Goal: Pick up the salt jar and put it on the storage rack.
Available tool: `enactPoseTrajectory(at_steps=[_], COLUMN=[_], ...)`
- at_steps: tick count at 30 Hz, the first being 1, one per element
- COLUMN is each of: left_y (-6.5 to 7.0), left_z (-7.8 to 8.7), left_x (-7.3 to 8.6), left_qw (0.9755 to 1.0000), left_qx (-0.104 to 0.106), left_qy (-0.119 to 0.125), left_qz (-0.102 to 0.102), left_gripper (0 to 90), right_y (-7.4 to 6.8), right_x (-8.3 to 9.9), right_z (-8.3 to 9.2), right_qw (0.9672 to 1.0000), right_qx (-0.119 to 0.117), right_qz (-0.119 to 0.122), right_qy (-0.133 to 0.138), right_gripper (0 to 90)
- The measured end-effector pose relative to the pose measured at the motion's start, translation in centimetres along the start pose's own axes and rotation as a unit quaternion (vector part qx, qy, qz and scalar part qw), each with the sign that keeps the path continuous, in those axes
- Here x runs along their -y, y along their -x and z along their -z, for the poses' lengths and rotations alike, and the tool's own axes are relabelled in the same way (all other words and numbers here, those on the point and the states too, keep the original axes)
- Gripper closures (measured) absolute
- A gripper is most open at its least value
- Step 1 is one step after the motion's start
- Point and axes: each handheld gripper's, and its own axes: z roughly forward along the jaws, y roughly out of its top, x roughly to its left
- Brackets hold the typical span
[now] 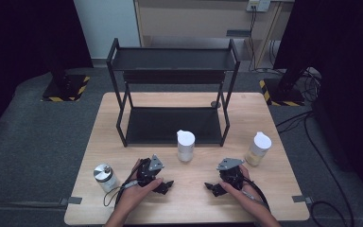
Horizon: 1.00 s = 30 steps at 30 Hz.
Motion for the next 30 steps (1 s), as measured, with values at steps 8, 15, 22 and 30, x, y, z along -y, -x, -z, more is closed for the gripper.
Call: enactPoseTrajectory(at_steps=[8,15,22,30], left_y=[0.0,-0.1,0.2,0.4], left_z=[0.0,0.1,0.6,1.4], left_x=[0.0,0.0,0.0,0.2], left_qw=[1.0000,1.0000,0.9999,0.9995], left_qx=[0.000,0.001,-0.005,-0.006], left_qy=[0.000,0.000,0.010,0.029], left_qz=[0.000,0.000,0.005,0.012], left_gripper=[0.0,0.0,0.9,1.0], right_y=[-0.1,-0.1,-0.1,-0.1], right_x=[0.0,0.0,0.0,0.0], right_z=[0.0,0.0,0.0,0.0], right_qw=[1.0000,1.0000,1.0000,1.0000], right_qx=[0.002,0.002,0.002,0.002], right_qz=[-0.002,-0.002,-0.002,-0.002], right_qy=[0.000,0.000,0.000,0.000], right_gripper=[1.1,1.2,1.1,1.1])
